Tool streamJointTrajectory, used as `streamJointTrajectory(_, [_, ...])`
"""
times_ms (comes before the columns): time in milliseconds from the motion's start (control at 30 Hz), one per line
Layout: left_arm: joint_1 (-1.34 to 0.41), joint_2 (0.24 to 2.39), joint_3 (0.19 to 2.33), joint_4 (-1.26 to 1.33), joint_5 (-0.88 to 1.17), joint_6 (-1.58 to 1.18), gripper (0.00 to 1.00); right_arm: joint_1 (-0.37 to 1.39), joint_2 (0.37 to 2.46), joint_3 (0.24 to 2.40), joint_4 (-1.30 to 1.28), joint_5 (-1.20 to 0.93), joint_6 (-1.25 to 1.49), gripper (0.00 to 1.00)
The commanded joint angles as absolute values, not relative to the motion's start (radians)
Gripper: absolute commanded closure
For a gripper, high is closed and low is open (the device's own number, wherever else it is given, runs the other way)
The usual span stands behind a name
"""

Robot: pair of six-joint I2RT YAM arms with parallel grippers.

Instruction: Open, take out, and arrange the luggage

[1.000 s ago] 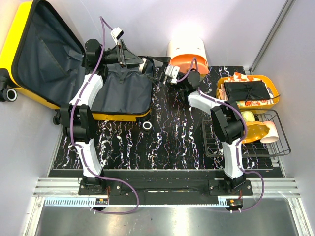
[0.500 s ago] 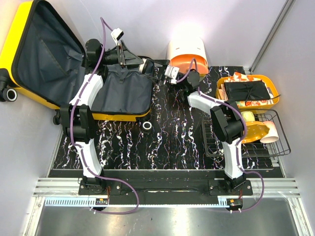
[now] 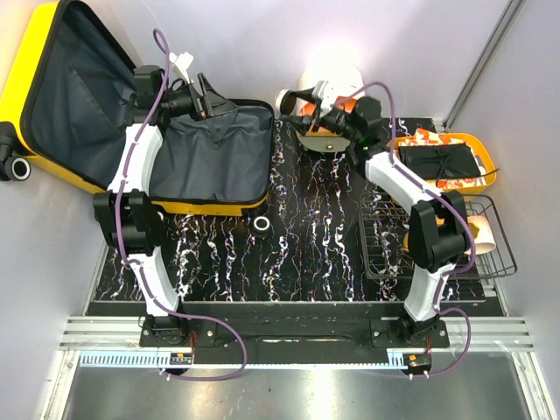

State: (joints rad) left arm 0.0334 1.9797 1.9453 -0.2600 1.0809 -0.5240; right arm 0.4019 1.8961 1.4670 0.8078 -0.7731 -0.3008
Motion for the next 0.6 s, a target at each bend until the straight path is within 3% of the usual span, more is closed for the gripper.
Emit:
streamJointTrajectory(0, [0.025,1.891,1.983,-0.472,0.916,-0.218,0.01,0.367,1.812,1.714,0.214,-0.586,-0.311,0.57])
streamJointTrajectory(133, [0.021,1.893,1.971,-0.466,0.923,-0.227,0.01,0.338,1.891,1.965,-0.253,-0.44,-0.273,0.55])
streamJointTrajectory(233, [0.017,1.893,1.968,-0.448,0.928,-0.238,0.01,0.304,1.983,2.15,-0.459,-0.355,-0.224,0.57])
streamJointTrajectory(400, [0.018,1.882,1.944,-0.417,0.937,-0.258,0.01,0.244,2.134,2.409,-0.681,-0.288,-0.153,0.61])
streamJointTrajectory(567, [0.017,1.864,1.908,-0.394,0.936,-0.262,0.01,0.212,2.189,2.453,-0.695,-0.275,-0.1,0.64])
